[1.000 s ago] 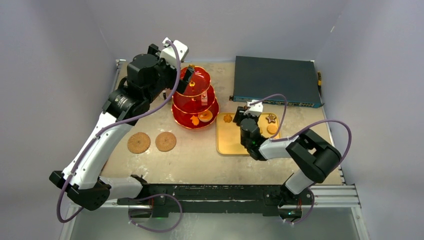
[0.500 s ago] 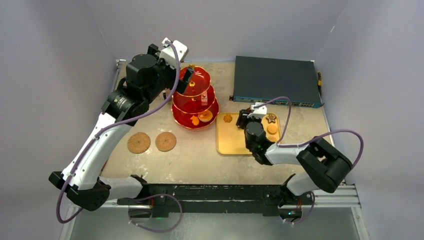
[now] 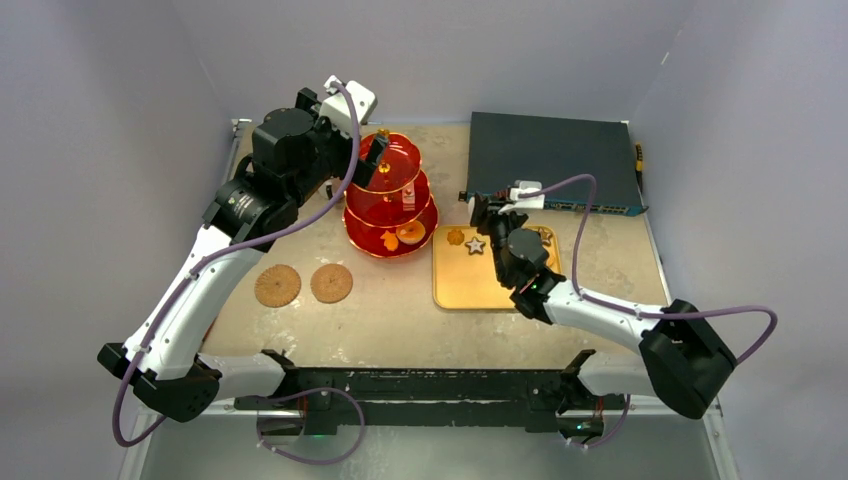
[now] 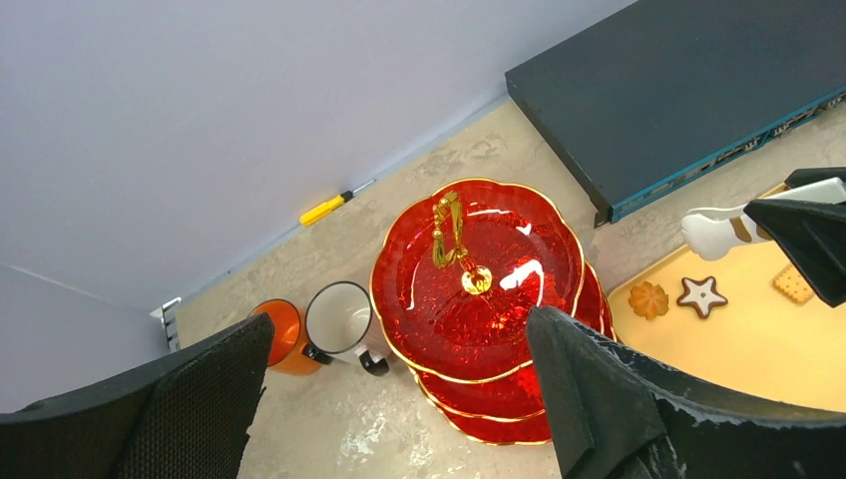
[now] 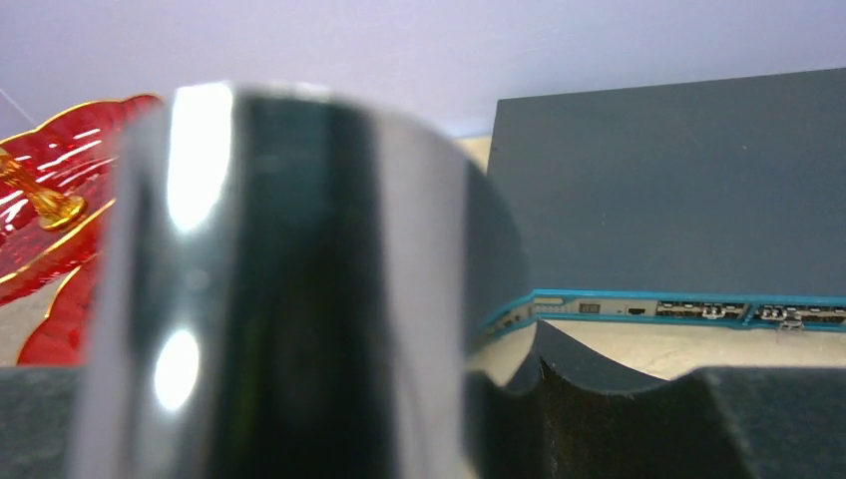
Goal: Serve the afternoon tea
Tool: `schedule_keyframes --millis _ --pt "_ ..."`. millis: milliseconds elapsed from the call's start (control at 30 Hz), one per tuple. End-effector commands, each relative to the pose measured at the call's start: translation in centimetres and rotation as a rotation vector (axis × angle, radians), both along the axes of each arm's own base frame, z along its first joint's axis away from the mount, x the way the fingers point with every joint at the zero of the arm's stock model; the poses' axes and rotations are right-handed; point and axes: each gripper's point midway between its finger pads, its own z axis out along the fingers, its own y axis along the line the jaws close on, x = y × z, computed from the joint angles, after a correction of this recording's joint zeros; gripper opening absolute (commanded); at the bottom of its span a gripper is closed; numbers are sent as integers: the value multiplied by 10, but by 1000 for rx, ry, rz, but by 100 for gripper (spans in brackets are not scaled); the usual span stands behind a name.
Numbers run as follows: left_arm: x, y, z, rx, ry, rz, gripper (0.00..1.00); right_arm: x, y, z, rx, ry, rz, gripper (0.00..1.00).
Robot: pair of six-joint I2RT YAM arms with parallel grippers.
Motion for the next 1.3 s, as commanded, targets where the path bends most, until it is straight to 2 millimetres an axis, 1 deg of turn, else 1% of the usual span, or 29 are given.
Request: schedule_keyframes --millis 0,100,233,367,467,533,700,933,1100,1267 --pt "-6 5 22 -36 -50 -2 98 -1 4 6 -7 5 16 34" --pt "-6 5 21 -33 -48 -2 98 -5 -1 -14 -18 34 8 35" --pt "-7 4 20 -36 -47 -6 98 -5 -1 -41 -48 77 5 38" --pt "-7 4 22 -37 -49 -7 98 -5 -2 -60 -66 105 -3 43" --pt "-8 5 22 -36 -49 -6 98 -5 -2 -71 -81 123 -6 51" --pt "-7 4 22 -36 -48 -6 98 -4 -2 -76 -84 126 -7 54" --pt "-6 3 22 -38 -47 -8 98 -4 -1 -86 -101 138 -8 59" --pt "-7 3 23 -38 -46 -11 98 0 -4 -98 -136 148 -39 63" --pt "-7 3 25 -40 -49 -11 98 2 -3 -105 -150 158 -45 65" --pt "-7 3 26 -43 -50 -12 98 2 -3 -112 -157 168 -50 65"
